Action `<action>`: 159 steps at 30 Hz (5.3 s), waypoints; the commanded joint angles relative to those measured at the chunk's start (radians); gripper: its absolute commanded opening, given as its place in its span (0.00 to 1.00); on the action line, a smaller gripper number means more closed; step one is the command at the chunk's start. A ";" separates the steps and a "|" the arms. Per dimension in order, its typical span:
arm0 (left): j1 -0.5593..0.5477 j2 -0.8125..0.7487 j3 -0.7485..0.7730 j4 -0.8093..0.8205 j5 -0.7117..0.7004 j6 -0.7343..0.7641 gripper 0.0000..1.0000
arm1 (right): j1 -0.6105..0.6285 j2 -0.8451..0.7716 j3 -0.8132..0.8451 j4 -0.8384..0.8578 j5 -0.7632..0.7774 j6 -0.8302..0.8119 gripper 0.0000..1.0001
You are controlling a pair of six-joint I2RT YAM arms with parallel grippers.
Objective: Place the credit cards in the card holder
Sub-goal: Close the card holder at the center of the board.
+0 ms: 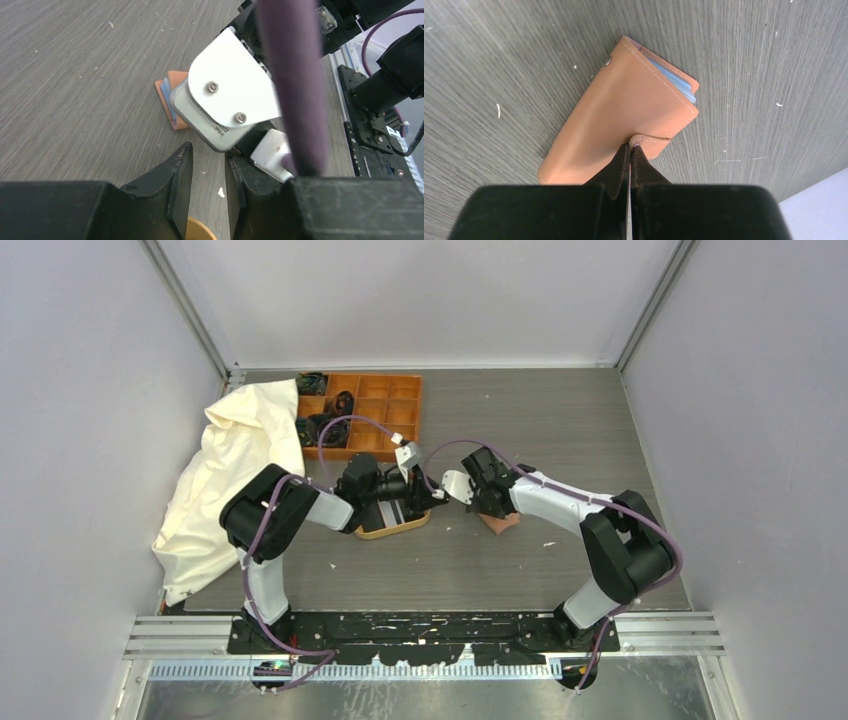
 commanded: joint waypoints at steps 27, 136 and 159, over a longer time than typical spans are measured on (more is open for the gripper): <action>-0.002 -0.002 0.014 0.108 0.053 -0.041 0.31 | -0.334 -0.073 0.232 -0.215 -0.535 0.305 0.56; -0.189 -0.162 0.384 -0.826 -0.459 0.216 0.40 | -0.662 0.356 0.746 -0.818 -1.090 -0.338 0.66; -0.120 -0.021 0.320 -0.502 -0.112 0.120 0.33 | -0.585 0.643 0.996 -0.800 -0.837 -0.260 0.50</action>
